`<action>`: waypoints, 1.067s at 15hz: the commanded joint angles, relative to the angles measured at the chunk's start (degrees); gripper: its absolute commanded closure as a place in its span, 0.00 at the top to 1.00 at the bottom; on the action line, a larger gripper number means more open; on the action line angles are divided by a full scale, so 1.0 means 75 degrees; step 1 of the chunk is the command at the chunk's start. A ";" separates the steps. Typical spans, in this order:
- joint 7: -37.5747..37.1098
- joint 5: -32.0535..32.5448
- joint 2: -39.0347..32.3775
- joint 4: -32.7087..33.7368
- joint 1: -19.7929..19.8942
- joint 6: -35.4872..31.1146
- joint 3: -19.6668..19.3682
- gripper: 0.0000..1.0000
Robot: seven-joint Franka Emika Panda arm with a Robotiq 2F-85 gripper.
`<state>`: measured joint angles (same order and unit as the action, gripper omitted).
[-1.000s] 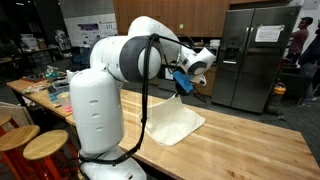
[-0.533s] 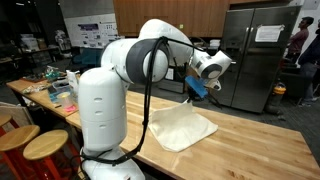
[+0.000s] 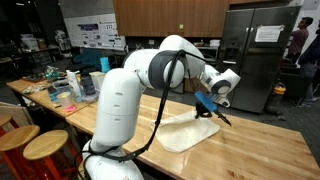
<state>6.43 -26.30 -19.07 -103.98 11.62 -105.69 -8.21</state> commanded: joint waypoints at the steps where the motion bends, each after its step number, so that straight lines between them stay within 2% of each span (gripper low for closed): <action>1: -0.0090 0.0171 -0.0751 0.0601 0.0221 0.0166 0.0034 0.00; 2: -0.0101 0.0198 -0.0858 0.0635 0.0265 0.0179 0.0033 0.01; 3: -0.0135 0.0211 -0.0967 0.0728 0.0295 0.0179 0.0039 0.06; 4: -0.0168 0.0201 -0.1035 0.0771 0.0328 0.0172 0.0041 0.27; 5: -0.0188 0.0194 -0.1067 0.0777 0.0359 0.0158 0.0040 0.30; 9: -0.0237 0.0248 -0.0899 0.0665 0.0357 0.0004 0.0039 0.57; 15: -0.0200 0.0407 0.0089 -0.0117 0.0258 -0.0634 -0.0027 0.98; 16: -0.0222 0.0446 0.0267 -0.0262 0.0241 -0.0775 -0.0038 1.00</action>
<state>5.92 -24.69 -23.31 -100.50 13.73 -108.32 -8.22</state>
